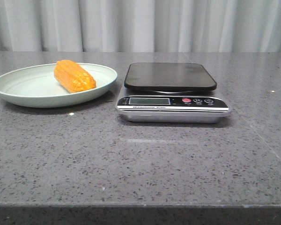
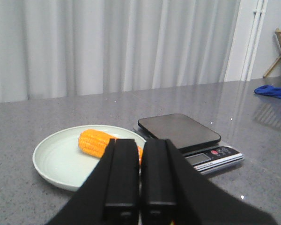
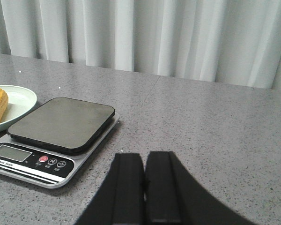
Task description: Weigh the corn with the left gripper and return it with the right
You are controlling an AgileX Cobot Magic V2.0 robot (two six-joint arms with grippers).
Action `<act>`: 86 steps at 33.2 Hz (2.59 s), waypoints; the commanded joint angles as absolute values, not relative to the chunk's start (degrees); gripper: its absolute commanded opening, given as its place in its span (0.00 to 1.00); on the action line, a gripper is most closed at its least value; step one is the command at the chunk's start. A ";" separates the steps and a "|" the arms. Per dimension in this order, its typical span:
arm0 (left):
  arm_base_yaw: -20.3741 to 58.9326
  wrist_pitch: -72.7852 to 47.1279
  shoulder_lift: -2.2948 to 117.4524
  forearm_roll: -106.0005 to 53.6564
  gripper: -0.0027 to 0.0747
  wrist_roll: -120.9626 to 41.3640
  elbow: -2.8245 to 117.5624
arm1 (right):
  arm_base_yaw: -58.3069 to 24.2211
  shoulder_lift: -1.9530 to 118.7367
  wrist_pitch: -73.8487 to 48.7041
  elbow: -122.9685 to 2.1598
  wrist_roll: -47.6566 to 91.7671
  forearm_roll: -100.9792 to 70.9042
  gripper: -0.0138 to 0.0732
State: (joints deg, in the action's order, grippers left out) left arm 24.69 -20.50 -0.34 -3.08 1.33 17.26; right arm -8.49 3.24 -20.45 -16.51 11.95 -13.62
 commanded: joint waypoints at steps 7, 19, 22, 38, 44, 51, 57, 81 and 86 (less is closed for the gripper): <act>11.40 -7.72 -1.31 0.58 0.21 1.28 6.89 | -8.51 3.90 -16.59 -18.00 12.45 -14.07 0.33; -1.18 0.00 -1.45 2.89 0.21 1.28 -0.58 | -8.46 3.95 -16.59 -18.00 12.45 -14.07 0.33; -3.10 0.00 -1.45 2.89 0.21 1.28 -0.58 | -8.46 3.95 -16.59 -18.00 12.45 -14.07 0.33; -5.51 1.74 -1.54 2.89 0.21 3.41 -0.58 | -8.46 3.95 -16.59 -18.00 12.45 -14.07 0.33; -5.51 1.41 -1.54 2.89 0.21 3.41 -0.58 | -8.46 3.95 -16.59 -18.00 12.45 -14.07 0.33; -5.51 1.41 -1.44 2.89 0.21 3.41 -0.58 | -8.46 3.95 -16.59 -18.00 12.45 -14.07 0.33; -5.51 1.41 -1.44 2.89 0.21 3.41 -0.58 | -8.46 3.95 -16.59 -18.00 12.45 -14.07 0.33; -5.51 1.41 -1.44 2.89 0.21 3.41 -0.58 | -3.47 0.81 -3.14 -9.11 10.00 -5.16 0.33; -5.51 1.41 -1.33 2.89 0.21 3.41 -0.58 | -3.29 -1.54 7.43 -2.05 7.61 -4.89 0.33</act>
